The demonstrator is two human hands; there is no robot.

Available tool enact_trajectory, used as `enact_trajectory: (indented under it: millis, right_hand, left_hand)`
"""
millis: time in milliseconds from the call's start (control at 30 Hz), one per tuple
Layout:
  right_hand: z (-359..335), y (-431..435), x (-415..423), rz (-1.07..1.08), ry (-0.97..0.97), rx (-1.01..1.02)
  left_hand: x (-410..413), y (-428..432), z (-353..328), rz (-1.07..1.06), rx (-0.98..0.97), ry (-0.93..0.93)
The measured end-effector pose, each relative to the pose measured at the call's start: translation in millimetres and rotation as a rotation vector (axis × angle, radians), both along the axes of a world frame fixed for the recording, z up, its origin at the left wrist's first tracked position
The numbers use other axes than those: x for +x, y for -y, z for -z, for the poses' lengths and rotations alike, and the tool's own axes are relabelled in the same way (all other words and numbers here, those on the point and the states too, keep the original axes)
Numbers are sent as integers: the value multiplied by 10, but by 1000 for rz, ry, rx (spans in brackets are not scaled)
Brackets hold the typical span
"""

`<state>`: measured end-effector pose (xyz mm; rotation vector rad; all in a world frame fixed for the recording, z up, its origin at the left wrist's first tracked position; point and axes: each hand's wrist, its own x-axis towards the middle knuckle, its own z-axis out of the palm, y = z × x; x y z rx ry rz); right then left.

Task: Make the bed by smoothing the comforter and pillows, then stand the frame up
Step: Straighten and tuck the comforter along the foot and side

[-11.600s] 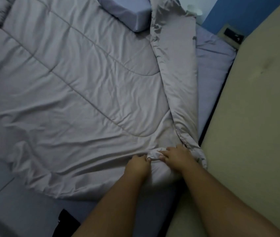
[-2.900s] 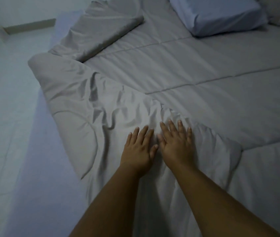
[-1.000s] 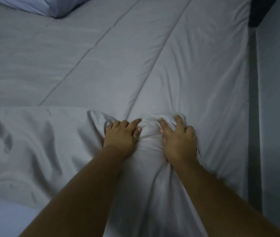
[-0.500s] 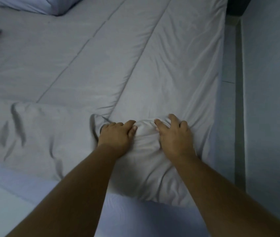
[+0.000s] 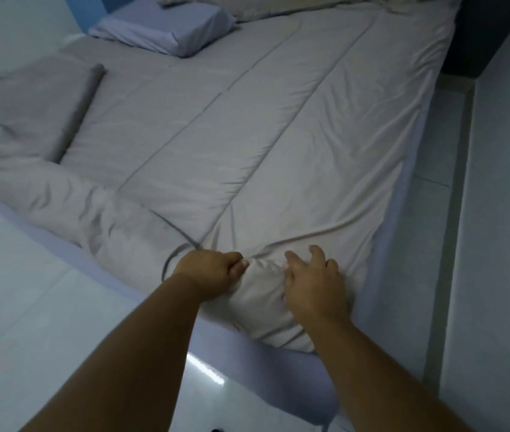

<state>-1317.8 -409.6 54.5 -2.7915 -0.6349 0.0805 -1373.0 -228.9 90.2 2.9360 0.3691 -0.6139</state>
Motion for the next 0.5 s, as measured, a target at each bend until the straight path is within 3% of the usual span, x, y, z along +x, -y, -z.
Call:
enact_trajectory:
  millis: [267,500]
  right_hand:
    - [188,-174,-96,109,-160,-18]
    - [469,-445,-38,-264,-157,15]
  left_hand:
    - [-672,8,351,-65,-182,-404]
    - [-858,-37,443,-209,-393,-594]
